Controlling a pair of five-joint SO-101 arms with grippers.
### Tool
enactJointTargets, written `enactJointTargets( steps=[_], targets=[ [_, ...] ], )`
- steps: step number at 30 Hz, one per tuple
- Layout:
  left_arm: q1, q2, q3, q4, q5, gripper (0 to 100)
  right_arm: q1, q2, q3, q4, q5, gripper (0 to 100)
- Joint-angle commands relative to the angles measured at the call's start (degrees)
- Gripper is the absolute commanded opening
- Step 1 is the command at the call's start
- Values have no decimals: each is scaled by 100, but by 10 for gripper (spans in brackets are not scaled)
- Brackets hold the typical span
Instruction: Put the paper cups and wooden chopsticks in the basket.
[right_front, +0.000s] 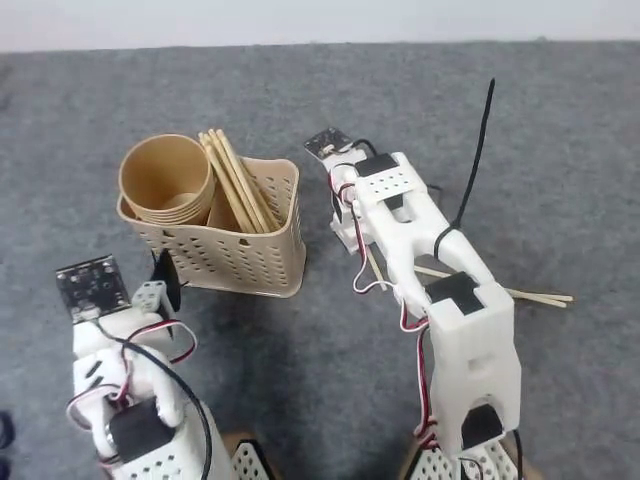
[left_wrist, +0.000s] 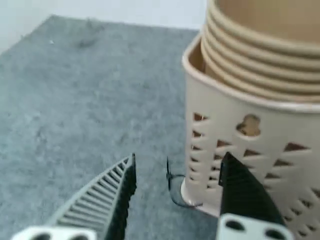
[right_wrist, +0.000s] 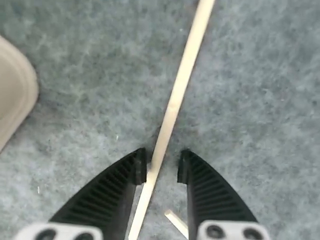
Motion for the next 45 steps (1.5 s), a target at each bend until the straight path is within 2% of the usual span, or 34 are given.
enactJointTargets(
  steps=[1,2,8,11,13,18,23,33,39,45],
  targets=[
    [-229,-97,-110,255,-123,254,48,13,-176,40,0,46],
    [-273,-97,-189,255,-123,254,48,4,-185,31,0,6],
    [-290,-105,-1077,0,-123,254,48,-13,-185,40,26,8],
    [-290,-105,-1446,-123,-105,254,48,-136,-185,75,273,7],
    [-281,-105,-1587,-88,105,254,57,-374,-185,92,281,7],
    [-246,-88,-2114,229,360,254,127,-1349,-176,180,273,7],
    [-220,-79,-2598,211,360,254,207,-2404,-185,374,273,7],
    [624,18,-3143,220,360,254,40,-4585,-185,215,281,7],
    [1275,1530,-3881,246,369,254,-602,-5525,-185,31,316,7],
    [1371,3719,-5560,308,642,254,-1349,-5938,-185,-330,325,7]
  ],
)
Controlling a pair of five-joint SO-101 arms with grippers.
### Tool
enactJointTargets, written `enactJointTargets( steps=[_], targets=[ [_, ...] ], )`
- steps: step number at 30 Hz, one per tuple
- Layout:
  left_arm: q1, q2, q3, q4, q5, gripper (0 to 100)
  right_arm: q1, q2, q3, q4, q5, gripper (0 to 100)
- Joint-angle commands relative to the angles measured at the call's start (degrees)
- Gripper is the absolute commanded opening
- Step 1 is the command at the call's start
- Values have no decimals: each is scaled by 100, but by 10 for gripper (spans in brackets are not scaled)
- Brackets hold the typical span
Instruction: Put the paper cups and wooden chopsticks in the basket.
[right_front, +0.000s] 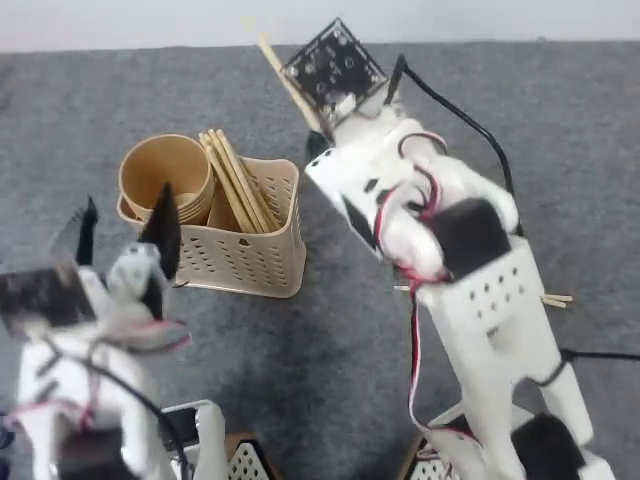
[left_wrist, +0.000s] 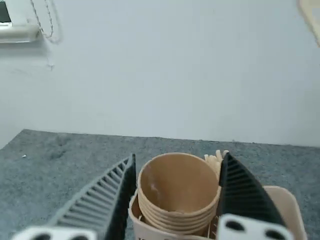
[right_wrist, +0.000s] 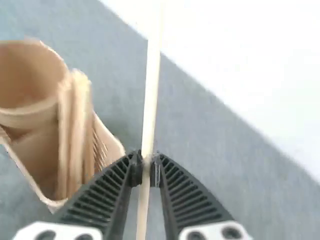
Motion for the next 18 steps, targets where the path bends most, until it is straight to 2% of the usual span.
enactJointTargets(
  steps=[1,5,9,14,18],
  targets=[
    [53,1389,-1253,185,158,254,-514,-286,-149,-400,79,7],
    [9,2602,-2554,738,158,254,-1068,-251,-114,-752,53,7],
    [-281,3473,-3468,1257,158,254,-1235,-180,-70,-857,-9,7],
    [-334,4167,-3741,1503,123,254,-1130,-154,976,-2053,-396,7],
    [-774,4369,-3688,1987,123,254,-1112,-233,2084,-2985,-536,7]
  ],
)
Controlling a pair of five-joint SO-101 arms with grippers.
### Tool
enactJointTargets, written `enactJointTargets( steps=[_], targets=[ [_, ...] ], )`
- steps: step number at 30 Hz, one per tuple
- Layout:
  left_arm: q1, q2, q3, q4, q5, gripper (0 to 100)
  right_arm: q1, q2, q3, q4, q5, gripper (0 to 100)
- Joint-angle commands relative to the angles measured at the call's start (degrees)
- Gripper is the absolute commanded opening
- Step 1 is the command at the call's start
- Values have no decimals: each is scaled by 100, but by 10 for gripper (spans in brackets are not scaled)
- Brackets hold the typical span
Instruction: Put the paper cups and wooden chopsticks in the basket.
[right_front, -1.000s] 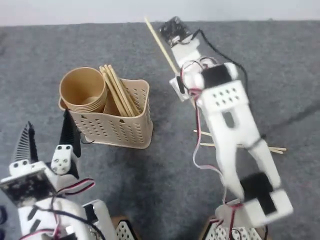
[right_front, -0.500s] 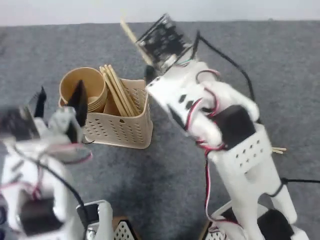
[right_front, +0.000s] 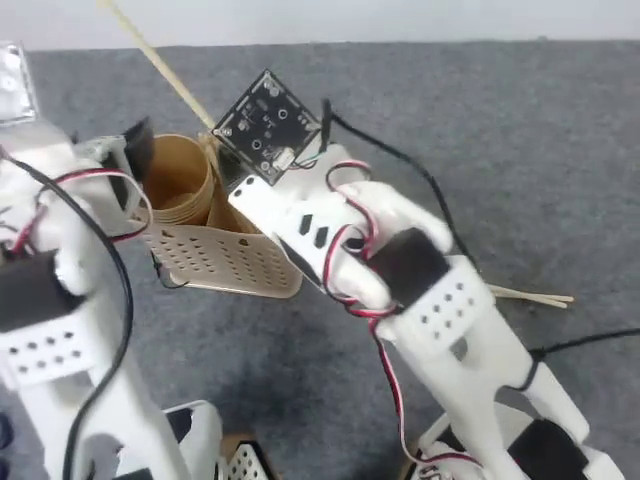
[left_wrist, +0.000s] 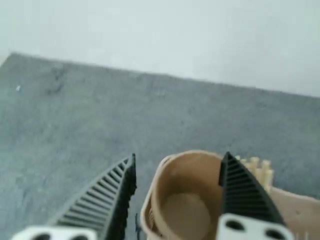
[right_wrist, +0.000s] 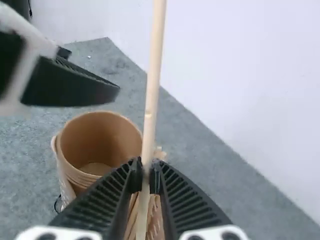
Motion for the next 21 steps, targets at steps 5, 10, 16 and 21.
enactJointTargets(
  steps=[5,10,16,21],
  targets=[
    [-633,88,418,695,26,254,127,-418,1855,-1938,-176,7],
    [-615,88,1033,677,26,254,347,-532,2549,-2554,-176,7],
    [-607,-246,1051,677,26,254,426,-549,2848,-2536,-123,131],
    [-607,-712,1138,695,26,254,426,-549,2892,-2527,-132,210]
  ],
)
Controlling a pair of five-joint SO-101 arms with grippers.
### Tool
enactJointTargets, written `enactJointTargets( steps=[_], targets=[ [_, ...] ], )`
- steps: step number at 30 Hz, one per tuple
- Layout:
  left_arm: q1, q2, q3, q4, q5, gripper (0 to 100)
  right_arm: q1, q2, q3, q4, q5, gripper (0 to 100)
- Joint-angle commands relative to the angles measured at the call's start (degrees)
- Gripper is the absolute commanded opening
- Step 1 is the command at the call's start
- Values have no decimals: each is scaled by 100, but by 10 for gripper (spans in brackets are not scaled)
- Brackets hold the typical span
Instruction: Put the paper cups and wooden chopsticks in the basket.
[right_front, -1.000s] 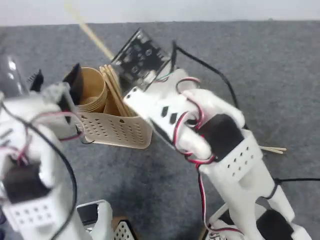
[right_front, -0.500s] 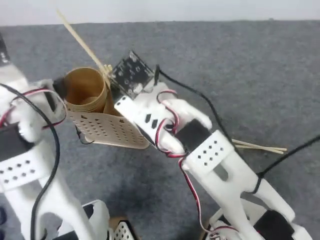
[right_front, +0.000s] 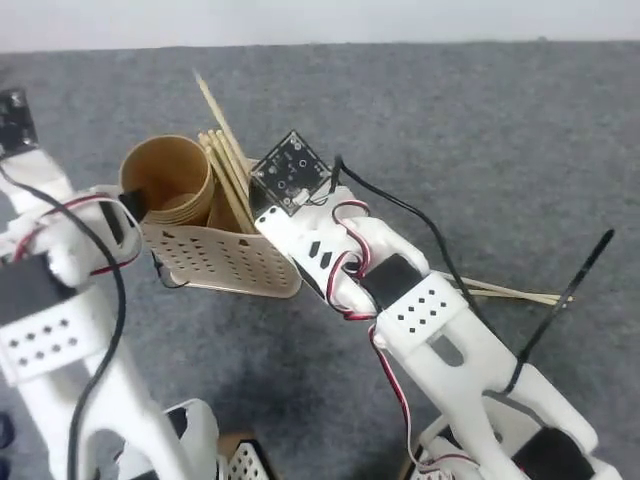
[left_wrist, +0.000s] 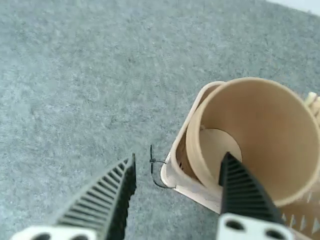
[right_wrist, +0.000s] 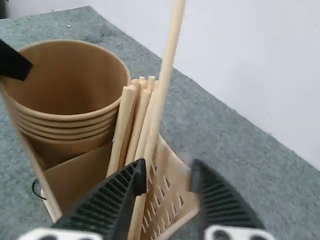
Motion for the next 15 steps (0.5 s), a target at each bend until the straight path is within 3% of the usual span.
enactJointTargets(
  steps=[1,4,8,15],
  targets=[
    [-9,-457,119,18,26,254,66,-233,-88,-136,-26,198],
    [0,-747,409,0,26,254,136,-505,-273,101,-18,183],
    [-9,-1187,1165,-273,-105,254,505,-936,-1301,1587,-18,186],
    [-9,-2312,3538,-1846,-141,254,1481,-945,-2980,3705,123,186]
  ],
)
